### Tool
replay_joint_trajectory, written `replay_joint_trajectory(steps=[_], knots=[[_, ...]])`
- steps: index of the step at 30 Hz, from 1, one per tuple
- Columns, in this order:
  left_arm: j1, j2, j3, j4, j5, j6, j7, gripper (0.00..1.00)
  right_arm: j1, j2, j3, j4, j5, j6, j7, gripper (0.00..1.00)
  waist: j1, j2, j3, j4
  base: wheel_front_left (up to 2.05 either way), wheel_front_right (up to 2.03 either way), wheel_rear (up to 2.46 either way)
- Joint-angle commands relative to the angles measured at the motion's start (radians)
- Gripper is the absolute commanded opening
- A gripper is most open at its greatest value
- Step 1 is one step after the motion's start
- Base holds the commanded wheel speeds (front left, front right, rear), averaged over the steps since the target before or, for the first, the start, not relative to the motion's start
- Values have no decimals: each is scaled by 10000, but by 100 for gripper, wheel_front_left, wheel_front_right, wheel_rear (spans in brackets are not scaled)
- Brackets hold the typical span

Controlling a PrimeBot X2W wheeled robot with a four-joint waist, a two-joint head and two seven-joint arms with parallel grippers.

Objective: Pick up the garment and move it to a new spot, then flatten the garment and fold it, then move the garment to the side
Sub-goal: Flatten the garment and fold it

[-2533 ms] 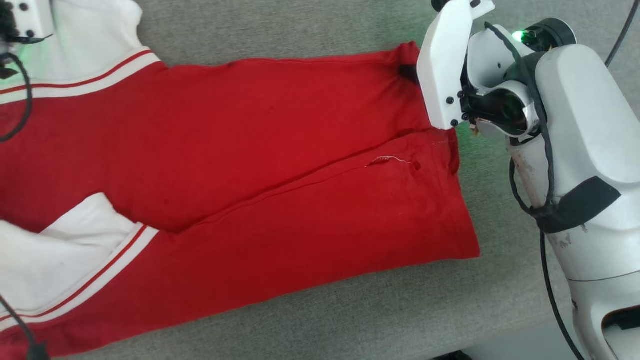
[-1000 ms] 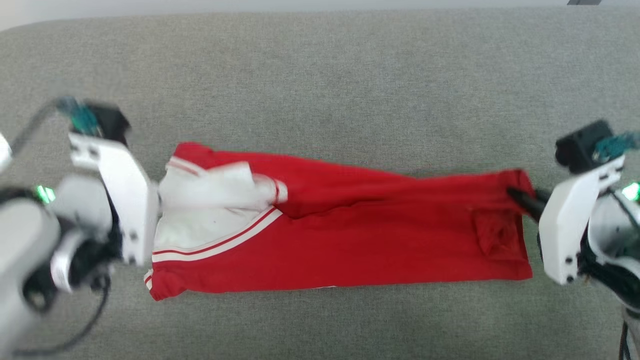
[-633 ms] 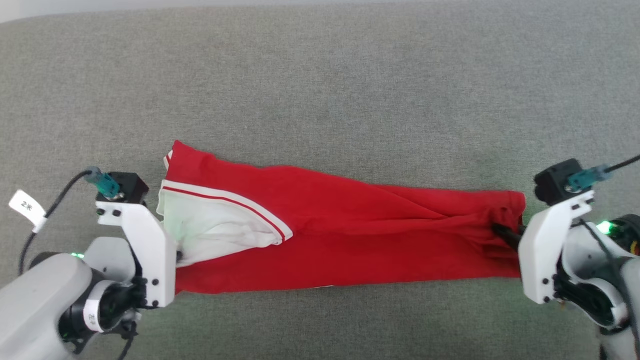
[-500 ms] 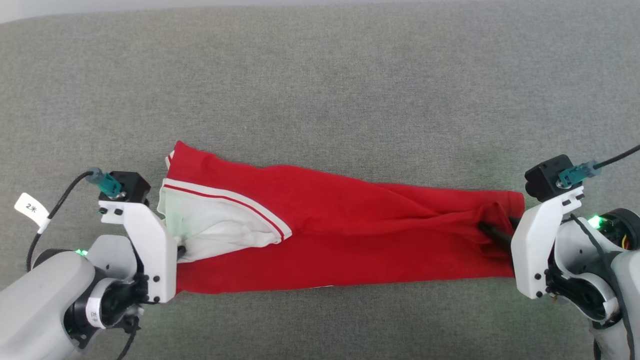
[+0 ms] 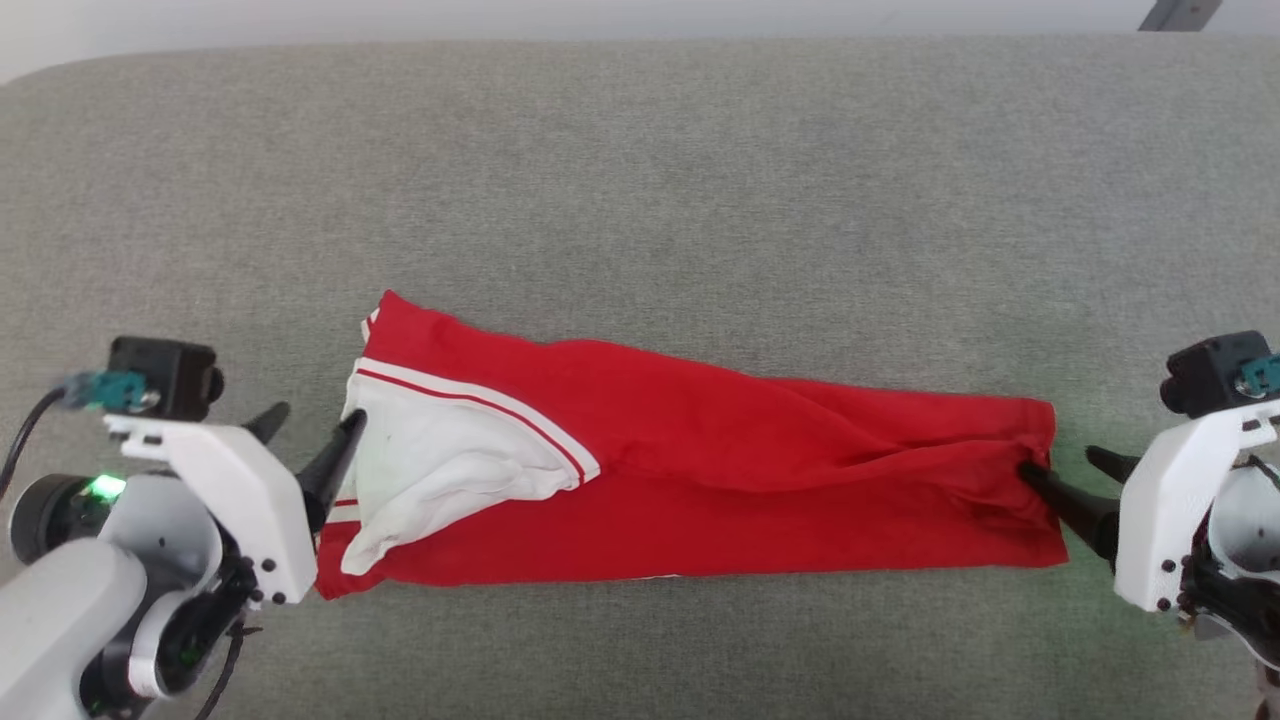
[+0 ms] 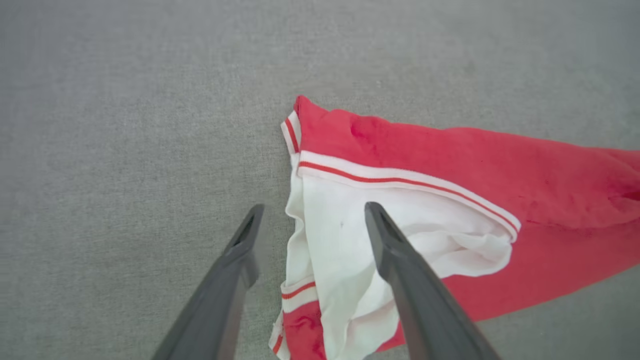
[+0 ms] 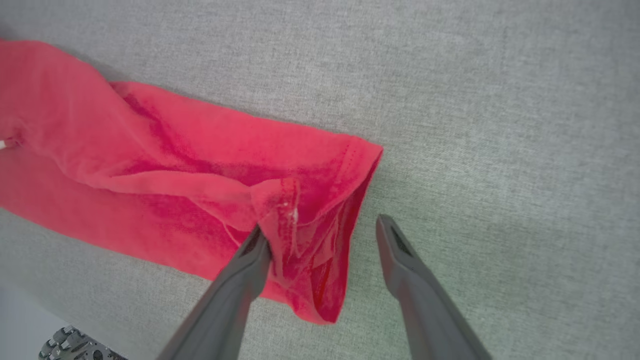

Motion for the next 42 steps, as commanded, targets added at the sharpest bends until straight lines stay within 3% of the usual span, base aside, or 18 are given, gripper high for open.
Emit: replay_joint_trajectory(steps=[1,10,20,21,22,26,33,42], knots=[[344,53,160,-110,269,-65,-684,100,130,174,-212,115,19,-8,65,100,0,-1,-4,81,0,0,0],[1864,-224,863,-1,401,-195,-3859,100,-211,470,-186,1392,325,-7,9,100,0,-1,60,631,0,0,0],[2932,-912,1391,533,412,-375,-5197,100,-776,372,1241,2827,928,-3,476,100,0,-1,133,1193,0,0,0],[3064,-1036,1490,607,421,-403,-5243,100,-832,329,1410,2917,1000,-3,528,40,0,-1,129,1233,0,0,0],[3168,-1146,1594,691,483,-441,-5275,100,-871,267,1531,2988,1083,-3,584,0,0,-1,121,1262,0,0,0],[3634,-1651,2197,860,964,-669,-5328,100,-1126,-169,1307,3166,1270,-11,468,0,0,-1,57,1360,0,0,0],[4682,-2823,4243,758,2251,-1250,-5336,100,-1290,-921,189,3234,1530,-28,418,0,0,-1,-125,1396,0,0,0],[5858,-4681,6336,726,4313,-2620,-5333,100,-1236,-1585,-1604,3975,877,-17,261,0,0,-1,-415,1307,0,0,0]])
